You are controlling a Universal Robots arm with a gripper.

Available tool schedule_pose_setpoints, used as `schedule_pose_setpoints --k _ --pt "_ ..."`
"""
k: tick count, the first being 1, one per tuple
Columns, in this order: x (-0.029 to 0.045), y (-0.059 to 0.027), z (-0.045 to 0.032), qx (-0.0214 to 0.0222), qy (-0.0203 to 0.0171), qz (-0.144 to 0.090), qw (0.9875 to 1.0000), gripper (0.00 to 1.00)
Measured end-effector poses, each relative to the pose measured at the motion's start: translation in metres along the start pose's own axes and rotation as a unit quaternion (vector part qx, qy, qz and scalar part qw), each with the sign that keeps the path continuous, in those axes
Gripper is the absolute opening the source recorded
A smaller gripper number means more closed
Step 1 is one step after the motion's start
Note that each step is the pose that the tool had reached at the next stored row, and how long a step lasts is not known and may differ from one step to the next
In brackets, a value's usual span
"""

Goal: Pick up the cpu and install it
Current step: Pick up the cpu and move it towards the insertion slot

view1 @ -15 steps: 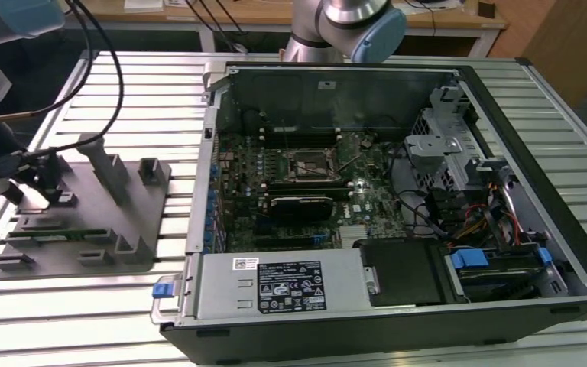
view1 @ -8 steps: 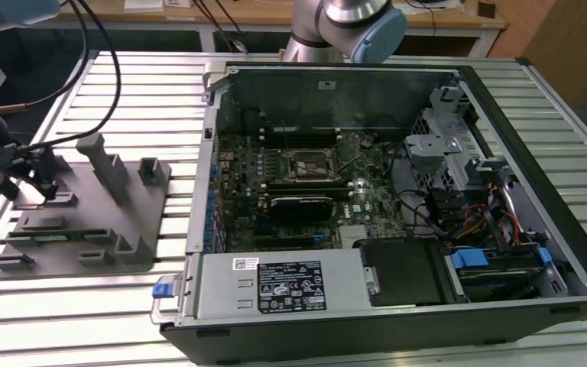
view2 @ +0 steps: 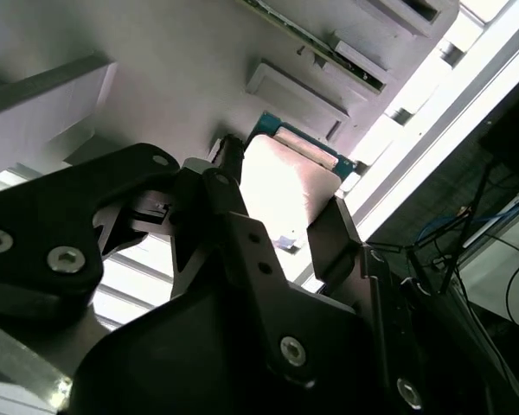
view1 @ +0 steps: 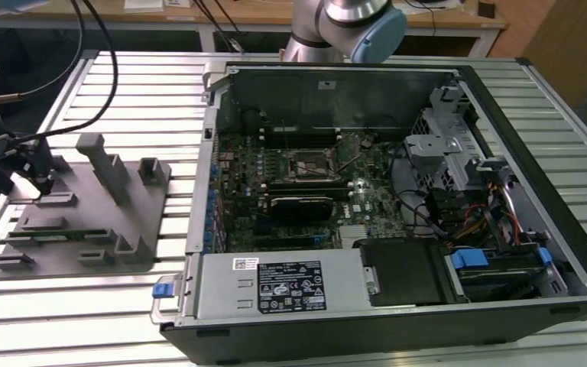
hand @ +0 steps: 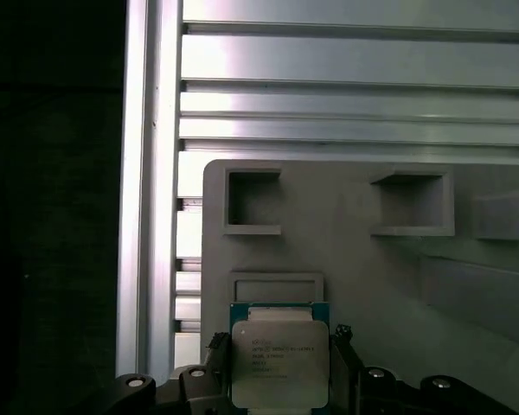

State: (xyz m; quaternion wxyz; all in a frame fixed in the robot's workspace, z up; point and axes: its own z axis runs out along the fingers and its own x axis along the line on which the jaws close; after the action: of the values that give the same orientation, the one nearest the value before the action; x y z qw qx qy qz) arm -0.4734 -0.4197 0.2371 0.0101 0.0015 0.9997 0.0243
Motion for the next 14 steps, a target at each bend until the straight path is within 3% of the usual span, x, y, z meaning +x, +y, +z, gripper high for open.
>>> schedule_pose_setpoints --k 14 --pt "-0.0006 0.0017 -0.0221 0.0000 0.0000 0.000 1.0000 0.54"
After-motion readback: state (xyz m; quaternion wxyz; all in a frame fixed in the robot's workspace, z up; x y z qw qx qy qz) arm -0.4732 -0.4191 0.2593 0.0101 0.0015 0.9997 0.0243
